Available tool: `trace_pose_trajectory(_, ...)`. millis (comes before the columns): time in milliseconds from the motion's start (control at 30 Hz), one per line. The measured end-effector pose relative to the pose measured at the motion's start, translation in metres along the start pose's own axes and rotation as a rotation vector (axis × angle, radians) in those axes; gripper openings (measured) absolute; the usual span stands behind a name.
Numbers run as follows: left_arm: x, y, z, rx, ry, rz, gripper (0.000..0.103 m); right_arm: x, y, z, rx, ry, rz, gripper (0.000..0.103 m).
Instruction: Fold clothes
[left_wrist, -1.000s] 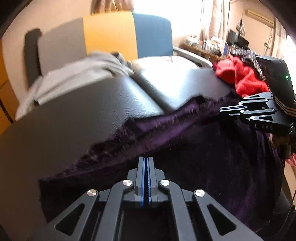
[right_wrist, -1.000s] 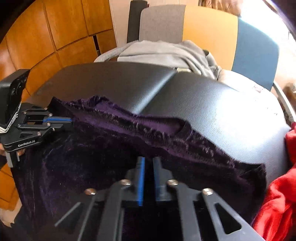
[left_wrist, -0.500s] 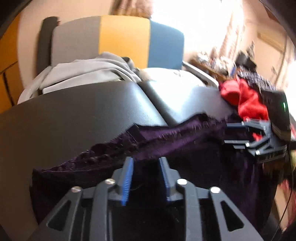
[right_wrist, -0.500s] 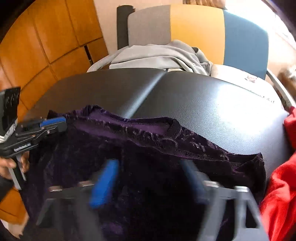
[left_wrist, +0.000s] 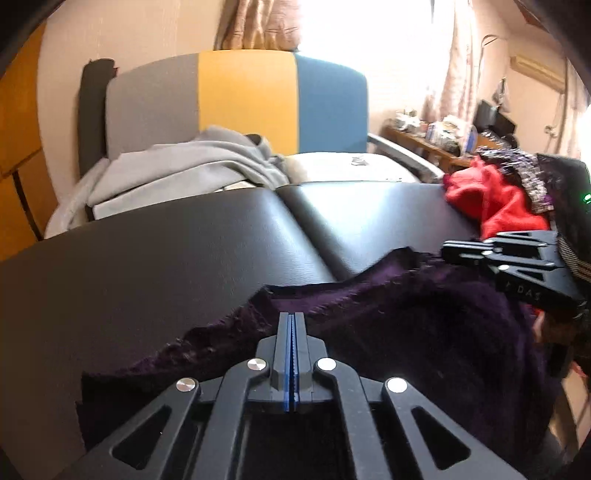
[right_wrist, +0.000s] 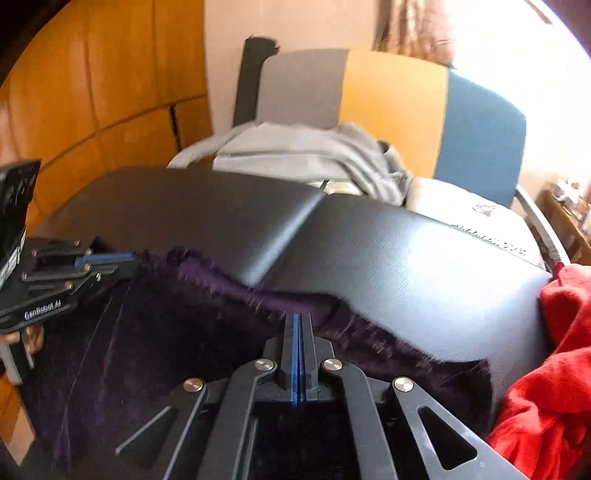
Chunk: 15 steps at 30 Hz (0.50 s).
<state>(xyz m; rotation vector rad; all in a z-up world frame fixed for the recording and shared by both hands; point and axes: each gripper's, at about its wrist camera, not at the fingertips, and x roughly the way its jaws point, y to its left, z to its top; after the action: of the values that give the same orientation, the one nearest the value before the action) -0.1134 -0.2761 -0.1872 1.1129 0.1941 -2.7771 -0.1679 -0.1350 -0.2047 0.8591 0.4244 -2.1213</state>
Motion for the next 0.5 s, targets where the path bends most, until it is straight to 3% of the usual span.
trace_pose_trajectory(133,0.033,0.008,-0.011,-0.034,0.090,0.051,0.000,0.026,-0.008,-0.015,0.063,0.065,-0.003,0.000)
trace_pose_trajectory(233,0.033,0.018,-0.009,-0.080,0.086,0.022,0.001,0.038,-0.012,-0.022,0.093,0.100,-0.009,0.000)
trace_pose_trajectory(267,0.029,0.022,-0.009,-0.100,0.080,0.019,0.005,0.038,-0.013,-0.021,0.097,0.099,-0.025,0.000)
trace_pose_trajectory(400,-0.013,0.043,-0.014,-0.211,0.008,0.004,0.014,0.038,-0.015,-0.021,0.102,0.102,-0.036,0.000)
trace_pose_trajectory(500,-0.068,0.078,-0.043,-0.334,-0.059,0.056,0.017,0.037,-0.017,-0.021,0.108,0.101,-0.032,0.001)
